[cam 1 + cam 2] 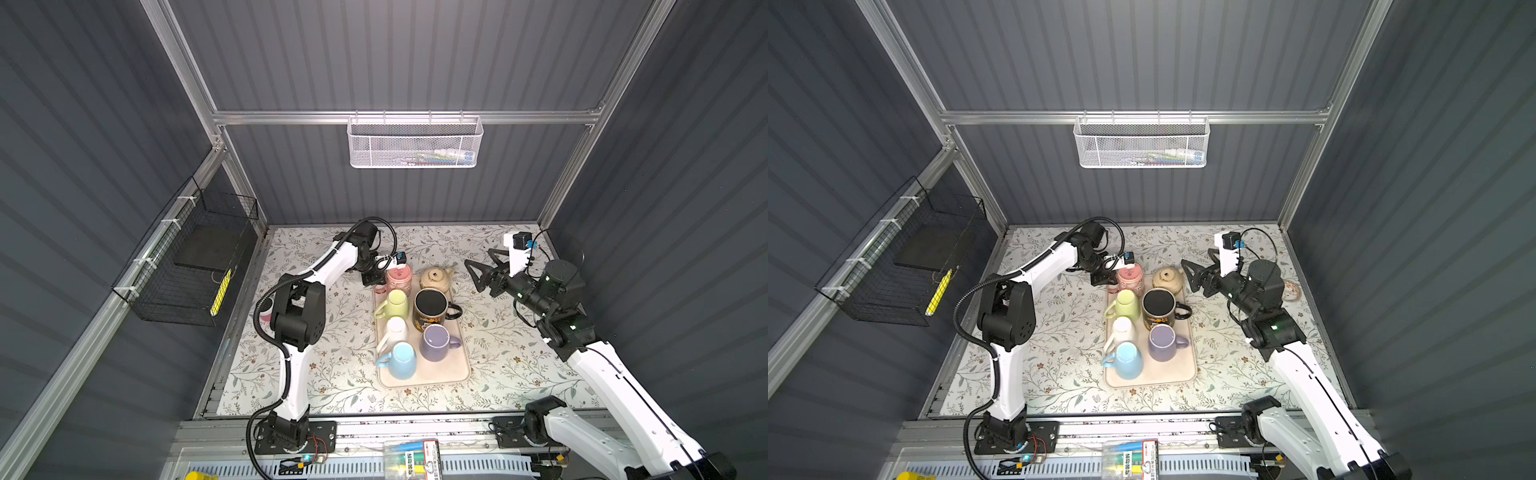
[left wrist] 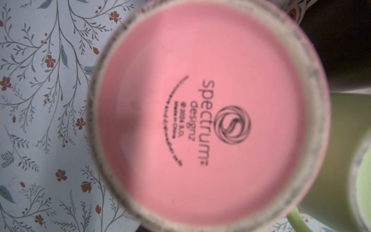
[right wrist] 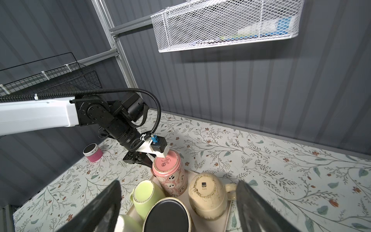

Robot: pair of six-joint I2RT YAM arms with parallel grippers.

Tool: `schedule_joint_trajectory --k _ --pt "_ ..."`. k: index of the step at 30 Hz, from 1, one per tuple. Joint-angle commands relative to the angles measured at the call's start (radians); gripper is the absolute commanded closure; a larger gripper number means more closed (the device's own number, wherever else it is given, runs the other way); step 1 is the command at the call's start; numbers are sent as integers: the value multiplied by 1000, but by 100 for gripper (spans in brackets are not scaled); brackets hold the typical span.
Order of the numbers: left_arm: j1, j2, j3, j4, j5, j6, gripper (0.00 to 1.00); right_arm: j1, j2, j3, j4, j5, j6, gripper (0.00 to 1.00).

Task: Turn the mug right side up
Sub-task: Pick up the mug from the tray.

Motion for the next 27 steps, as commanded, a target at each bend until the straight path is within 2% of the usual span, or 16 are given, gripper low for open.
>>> schedule_joint_trajectory --k 1,5,7,8,15,23,27 --pt "-13 29 31 -23 -15 -6 74 1 -11 -8 22 6 12 12" --pt "-18 33 32 -26 -19 -1 89 0 -14 -10 22 6 11 12" --pt "-22 33 32 -15 -37 -1 93 1 -15 -10 23 5 11 12" --pt "-24 33 31 -18 -39 4 99 1 -16 -10 23 6 11 12" --pt "-24 11 26 -14 -12 -8 100 1 -17 -10 25 5 11 11" --pt "19 -19 75 2 105 -141 100 1 -14 -10 28 6 17 12" --pt "30 -43 74 16 118 -178 100 1 -11 -10 30 5 19 12"
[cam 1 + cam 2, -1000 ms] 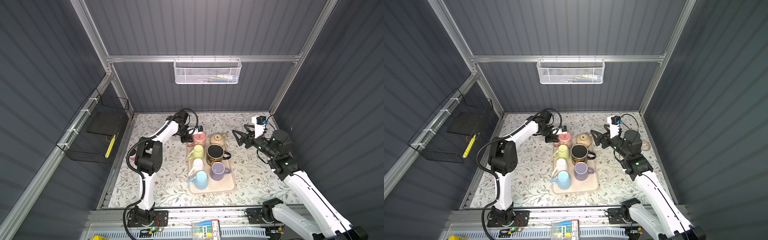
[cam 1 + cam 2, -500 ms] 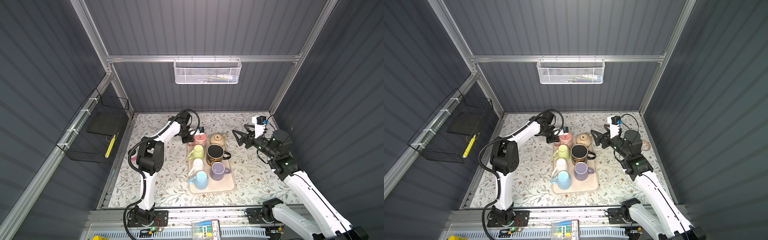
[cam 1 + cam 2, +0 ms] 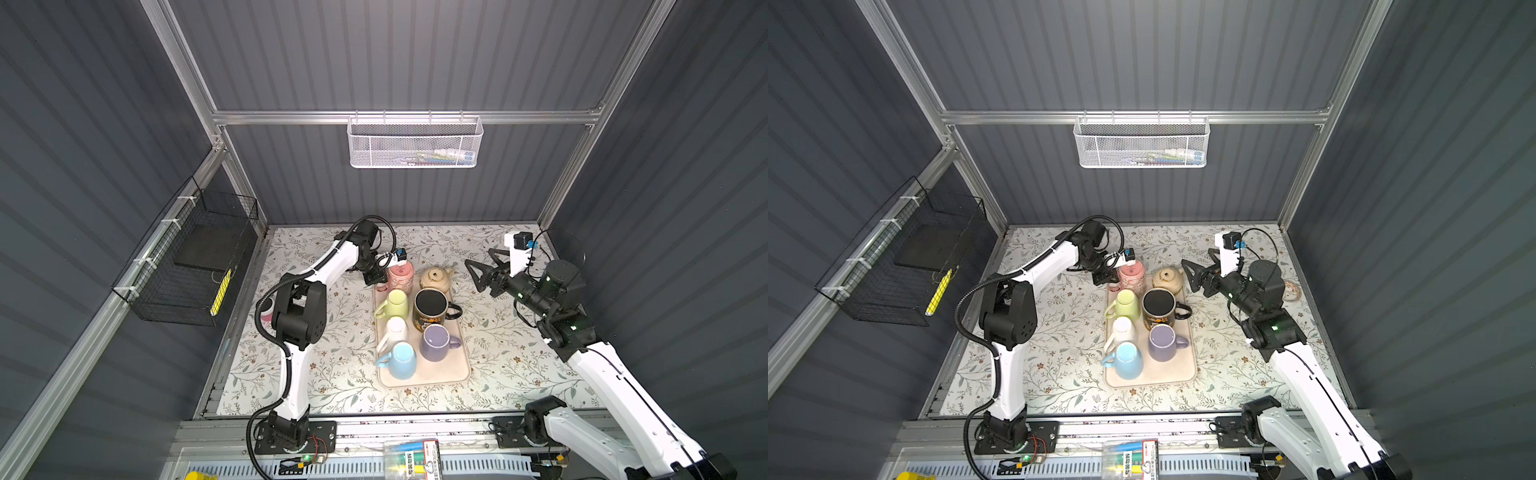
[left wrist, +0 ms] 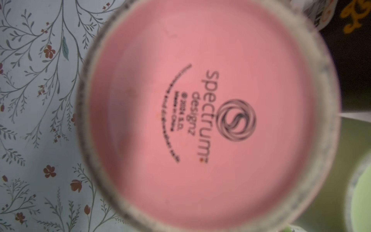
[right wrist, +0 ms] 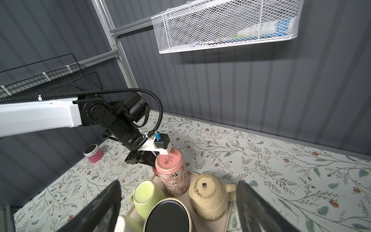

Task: Turn the mug right side up
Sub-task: Pick up the mug from the tray.

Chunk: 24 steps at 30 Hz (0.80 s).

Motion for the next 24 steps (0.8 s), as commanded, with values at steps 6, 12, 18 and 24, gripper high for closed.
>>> schedule_joint_trajectory --k 6,12,18,24 --pt "19 -88 21 72 75 -104 100 0 -3 -11 33 6 19 12" --pt "40 -174 -78 224 83 -168 100 1 -4 -14 34 6 21 12" --pt "64 -221 -97 303 99 -229 100 1 0 -13 38 4 25 11" --pt "111 -266 -87 383 199 -354 100 1 5 -10 45 -11 27 12"
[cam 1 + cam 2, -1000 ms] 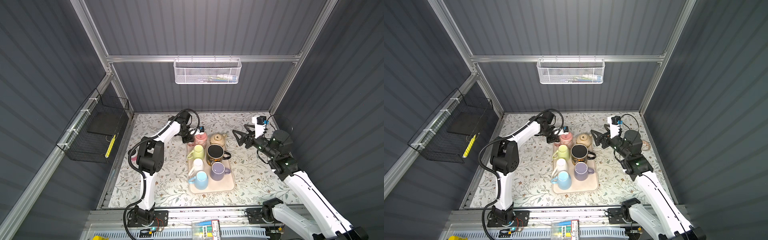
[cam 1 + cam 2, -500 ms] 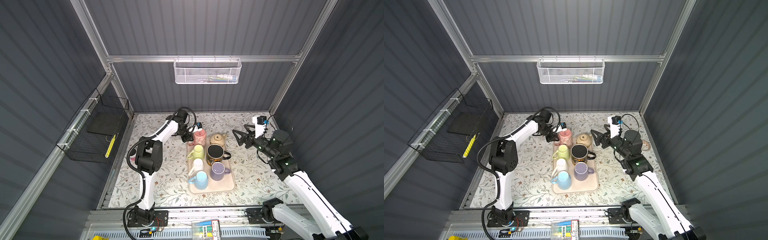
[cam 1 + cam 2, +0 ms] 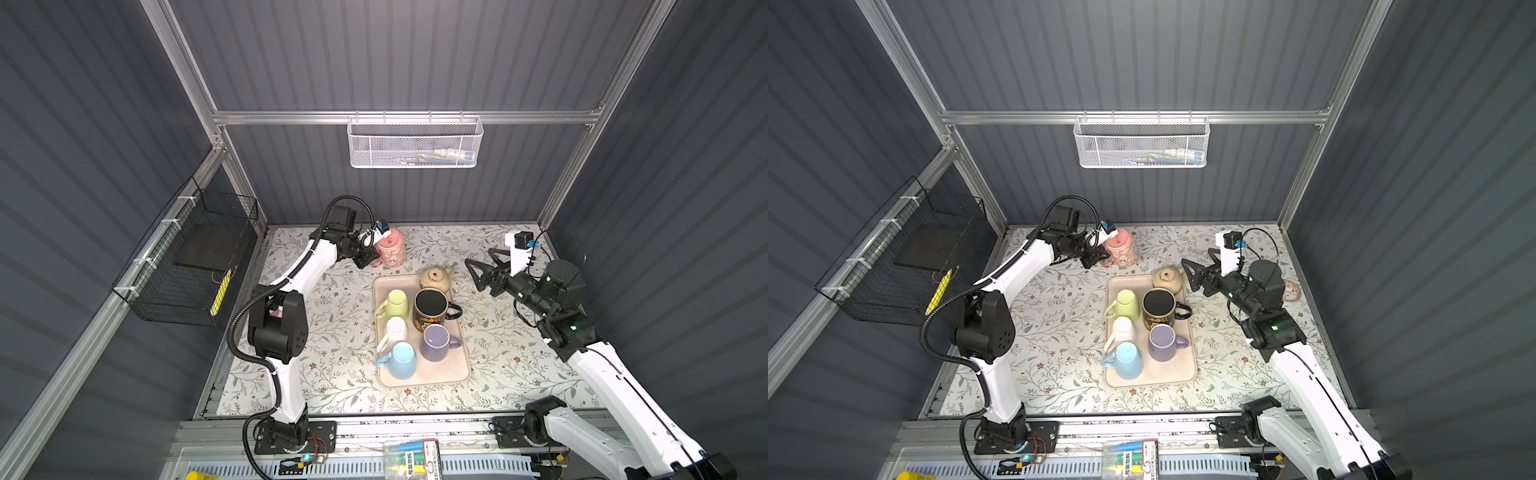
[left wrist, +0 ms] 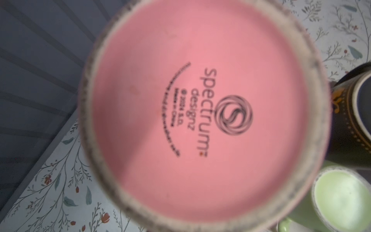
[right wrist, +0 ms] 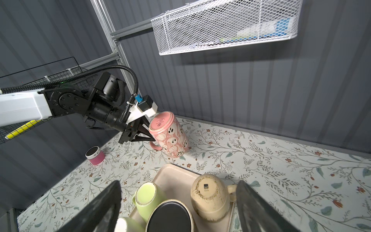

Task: Turn the mug right side up
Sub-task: Pick up the mug from the tray, then place the mug at the top-right of the table.

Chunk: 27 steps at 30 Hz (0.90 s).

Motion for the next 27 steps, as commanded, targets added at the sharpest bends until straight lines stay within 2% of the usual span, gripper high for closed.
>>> schedule_joint_trajectory --k 1,7,15,20,23,27 --pt "24 -79 23 141 136 -120 100 1 5 -11 44 -21 12 11" --pt "29 -136 7 262 246 -292 100 -5 19 -16 98 -88 47 12" --pt "29 -242 -165 561 336 -581 100 -63 74 -51 238 -277 168 13" --pt "28 -295 -274 814 359 -790 100 -147 131 -102 439 -493 311 14" --pt "26 -316 -338 964 368 -903 100 -176 174 -132 598 -561 414 15" --pt "2 -327 -339 1055 393 -972 100 -178 284 -133 790 -613 544 17"
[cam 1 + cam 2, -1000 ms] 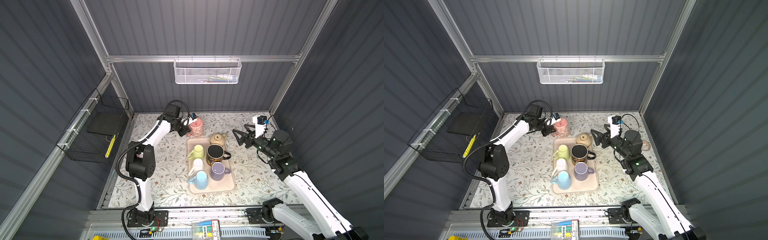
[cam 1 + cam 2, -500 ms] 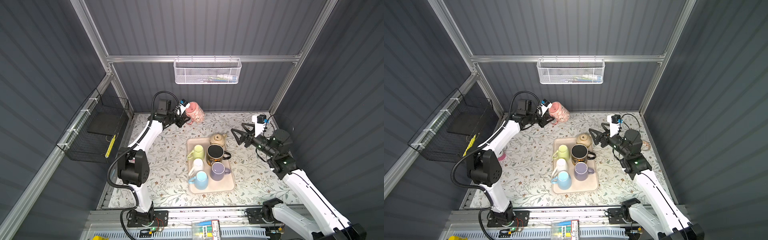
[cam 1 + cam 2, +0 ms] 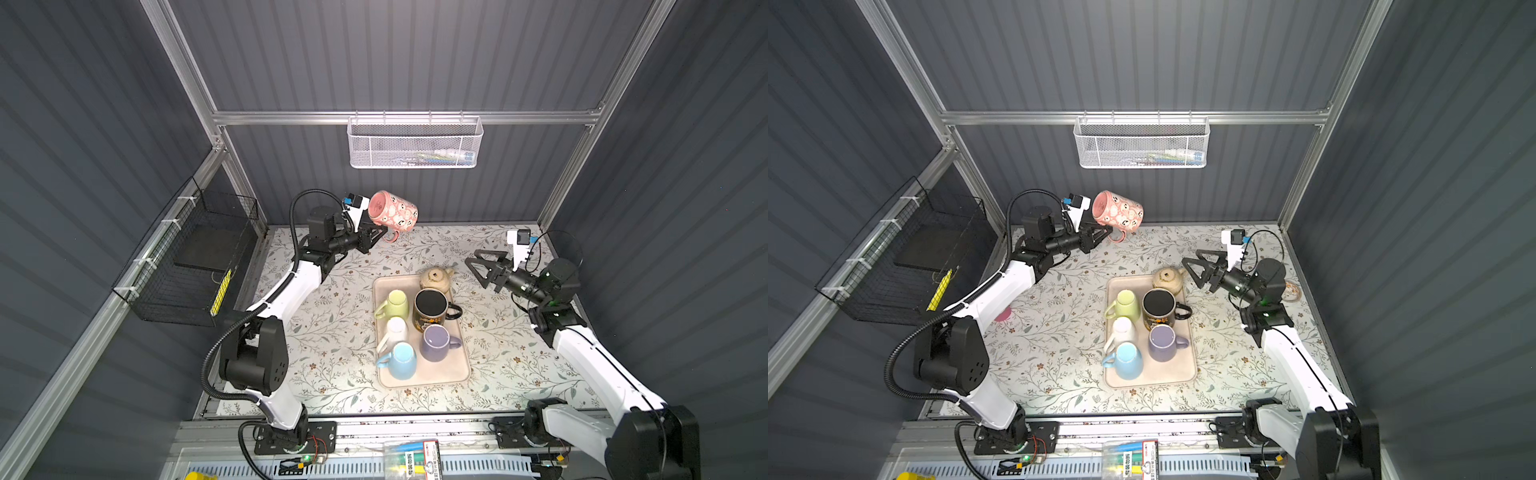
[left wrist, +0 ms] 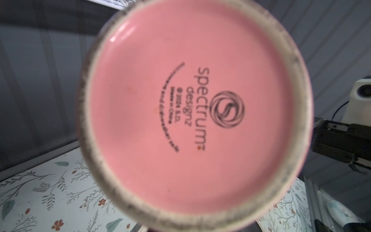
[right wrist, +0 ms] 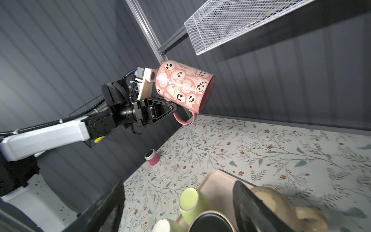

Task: Turn the mug right side up
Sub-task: Place the mug at the top-right of the table.

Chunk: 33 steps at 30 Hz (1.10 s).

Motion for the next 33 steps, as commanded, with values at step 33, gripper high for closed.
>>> schedule_joint_trajectory --k 33 --pt "-181 81 7 996 -9 -584 100 161 576 410 849 -86 582 28"
